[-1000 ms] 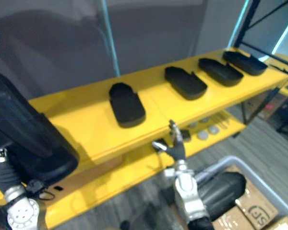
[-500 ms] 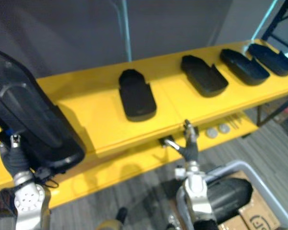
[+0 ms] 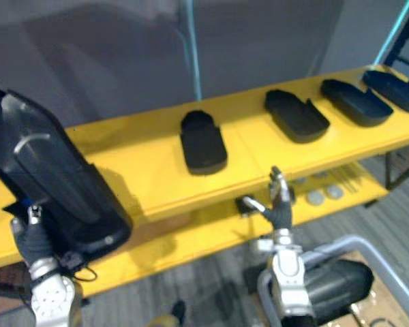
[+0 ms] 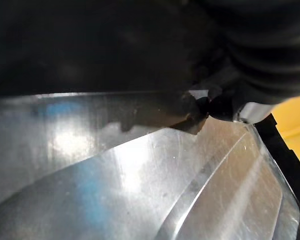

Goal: Walk over and take plastic housings, then place them on the shelf

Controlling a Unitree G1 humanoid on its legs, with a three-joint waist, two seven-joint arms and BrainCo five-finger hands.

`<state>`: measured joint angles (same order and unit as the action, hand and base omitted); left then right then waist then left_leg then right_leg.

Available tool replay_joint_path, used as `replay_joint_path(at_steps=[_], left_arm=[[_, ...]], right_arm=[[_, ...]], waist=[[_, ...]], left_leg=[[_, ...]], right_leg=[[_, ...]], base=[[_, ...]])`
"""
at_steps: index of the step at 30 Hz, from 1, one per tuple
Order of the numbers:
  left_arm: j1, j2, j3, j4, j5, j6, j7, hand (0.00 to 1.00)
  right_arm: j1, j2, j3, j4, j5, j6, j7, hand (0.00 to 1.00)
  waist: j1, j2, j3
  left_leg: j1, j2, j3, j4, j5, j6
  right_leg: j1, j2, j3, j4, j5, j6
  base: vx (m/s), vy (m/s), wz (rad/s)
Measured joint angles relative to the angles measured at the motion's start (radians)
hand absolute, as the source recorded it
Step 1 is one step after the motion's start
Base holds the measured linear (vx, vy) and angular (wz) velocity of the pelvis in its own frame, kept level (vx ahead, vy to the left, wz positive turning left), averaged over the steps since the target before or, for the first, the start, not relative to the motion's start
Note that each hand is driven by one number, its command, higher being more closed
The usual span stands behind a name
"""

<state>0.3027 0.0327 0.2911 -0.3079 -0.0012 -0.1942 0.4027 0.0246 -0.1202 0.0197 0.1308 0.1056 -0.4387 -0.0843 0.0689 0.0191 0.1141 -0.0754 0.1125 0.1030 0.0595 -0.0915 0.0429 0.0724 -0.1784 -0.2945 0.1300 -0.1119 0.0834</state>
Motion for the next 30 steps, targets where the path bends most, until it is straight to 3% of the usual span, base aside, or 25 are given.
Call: replay_joint_path(at_steps=[1,2,3,5,8,15,19,22,23,27,30], left_arm=[[-0.004,-0.004,-0.003,0.000,0.000,0.000,-0.006,1.00],[0.004,-0.003,-0.012,-0.002,0.001,0.000,-0.021,1.00],[0.010,0.003,-0.025,0.001,0.000,0.000,-0.033,1.00],[0.007,0.000,-0.040,0.002,0.000,0.000,-0.048,1.00],[-0.022,0.006,-0.065,0.013,0.000,0.000,-0.063,1.00],[-0.034,0.067,-0.076,0.031,0.001,0.001,-0.109,1.00],[-0.060,0.077,-0.080,0.035,0.009,0.005,-0.146,1.00],[-0.101,0.083,-0.079,0.056,0.014,0.038,-0.148,1.00],[-0.127,0.095,-0.079,0.081,0.013,0.070,-0.148,1.00],[-0.197,0.164,-0.076,0.153,0.011,0.151,-0.150,1.00],[-0.211,0.179,-0.076,0.182,0.007,0.187,-0.147,1.00]], right_arm=[[-0.004,-0.003,-0.005,0.000,0.002,-0.002,0.000,0.00],[0.002,-0.018,-0.022,-0.003,0.004,-0.005,0.000,0.00],[0.017,-0.017,-0.035,0.002,0.009,-0.013,-0.001,0.00],[0.019,0.000,-0.037,0.004,0.007,-0.022,-0.006,0.00],[0.017,0.021,-0.036,0.005,-0.002,-0.023,-0.033,0.00],[0.015,0.078,-0.015,0.004,-0.004,-0.014,-0.099,0.00],[0.028,0.086,-0.004,0.001,-0.089,-0.014,-0.149,0.00],[0.053,0.083,0.002,-0.052,-0.120,0.003,-0.161,0.00],[0.064,0.078,0.000,-0.083,-0.120,0.022,-0.159,0.00],[0.105,0.074,-0.035,-0.126,-0.105,0.064,-0.154,0.00],[0.140,0.074,-0.049,-0.134,-0.100,0.092,-0.150,0.00]], waist=[[-0.002,0.014,-0.005],[-0.009,0.044,-0.017],[-0.028,0.043,-0.031],[-0.031,0.040,-0.039],[-0.039,0.041,-0.040],[-0.058,0.020,-0.028],[-0.061,0.023,-0.025],[-0.072,0.032,-0.019],[-0.087,0.035,-0.017],[-0.109,0.031,-0.005],[-0.119,0.030,-0.003]], left_leg=[[-0.019,0.003,0.009,0.041,0.011,0.001],[-0.028,0.009,0.016,0.091,0.081,0.007],[-0.003,0.005,0.007,0.039,0.098,-0.096],[0.047,-0.014,0.012,-0.066,0.143,-0.127],[0.073,-0.026,0.012,-0.146,0.192,-0.136],[0.071,-0.035,0.017,-0.147,0.196,-0.137],[0.073,-0.025,0.034,-0.148,0.196,-0.137],[0.073,-0.017,0.048,-0.148,0.198,-0.138],[0.075,-0.015,0.053,-0.149,0.199,-0.138],[0.075,0.004,0.080,-0.149,0.198,-0.141],[0.074,0.012,0.106,-0.149,0.199,-0.142]], right_leg=[[-0.010,-0.005,-0.003,0.023,-0.008,0.005],[-0.028,0.003,-0.005,0.087,-0.048,0.014],[-0.038,-0.011,-0.013,0.141,-0.083,0.020],[-0.044,-0.031,-0.011,0.165,-0.098,0.028],[-0.045,-0.037,-0.020,0.146,-0.087,0.043],[-0.004,-0.031,-0.026,0.050,-0.027,0.049],[0.000,-0.015,-0.008,0.016,-0.002,0.040],[-0.001,-0.006,0.002,-0.003,0.013,0.038],[-0.001,-0.004,0.008,-0.006,0.018,0.039],[-0.007,0.018,0.039,-0.042,0.045,0.032],[-0.021,0.026,0.062,-0.053,0.058,0.030]], base=[[0.03,-0.003,0.47],[0.03,0.047,0.45],[0.03,0.063,0.42],[0.00,0.059,0.17],[-0.04,0.067,0.10],[-0.01,0.043,-0.01],[-0.01,0.008,-0.13],[-0.04,0.000,-0.15],[-0.04,0.007,-0.11],[-0.04,-0.004,-0.24],[-0.01,-0.006,-0.27]])
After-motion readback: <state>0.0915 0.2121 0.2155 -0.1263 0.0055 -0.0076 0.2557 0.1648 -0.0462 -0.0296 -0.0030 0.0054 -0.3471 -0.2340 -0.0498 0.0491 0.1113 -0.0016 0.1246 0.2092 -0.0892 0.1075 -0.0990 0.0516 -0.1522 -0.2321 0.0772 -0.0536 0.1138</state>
